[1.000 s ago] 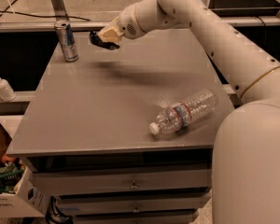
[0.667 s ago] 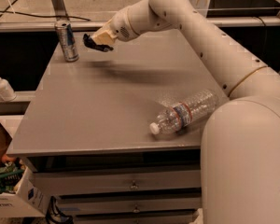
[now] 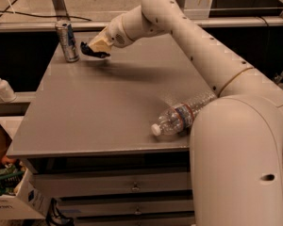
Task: Move rxbar blueberry near redbull can
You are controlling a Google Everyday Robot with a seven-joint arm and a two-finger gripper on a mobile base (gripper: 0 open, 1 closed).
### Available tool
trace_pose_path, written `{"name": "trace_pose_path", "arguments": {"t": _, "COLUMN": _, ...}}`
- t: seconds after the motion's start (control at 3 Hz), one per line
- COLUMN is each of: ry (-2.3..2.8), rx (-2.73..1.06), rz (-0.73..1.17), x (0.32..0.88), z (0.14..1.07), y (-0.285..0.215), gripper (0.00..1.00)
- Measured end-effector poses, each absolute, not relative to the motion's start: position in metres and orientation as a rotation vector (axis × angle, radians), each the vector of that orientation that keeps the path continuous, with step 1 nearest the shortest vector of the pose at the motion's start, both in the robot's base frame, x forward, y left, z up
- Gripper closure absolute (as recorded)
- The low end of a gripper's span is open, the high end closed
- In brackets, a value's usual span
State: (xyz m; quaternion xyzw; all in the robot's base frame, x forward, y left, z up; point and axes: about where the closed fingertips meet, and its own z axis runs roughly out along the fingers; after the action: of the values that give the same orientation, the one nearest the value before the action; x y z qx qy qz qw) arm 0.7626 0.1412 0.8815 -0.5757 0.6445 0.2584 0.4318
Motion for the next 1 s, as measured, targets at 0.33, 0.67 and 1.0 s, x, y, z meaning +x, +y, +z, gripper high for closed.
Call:
{"name": "trace_pose_path", "arguments": {"t": 0.33, "ry": 1.628, "rx": -1.461, "rz": 0.625, "x": 0.765, "z": 0.867, "y": 0.143, "gripper": 1.00}}
{"name": "trace_pose_path", "arguments": {"t": 0.67, "ry": 1.648, "rx": -1.485, "rz": 0.611, "x": 0.766, "z": 0.853, "y": 0.145, "gripper": 1.00}}
{"name": "trace_pose_path", "arguments": {"t": 1.0, "ry": 1.662, "rx": -1.501, "rz": 0.607, "x": 0.765, "z": 0.844, "y": 0.146, "gripper": 1.00}}
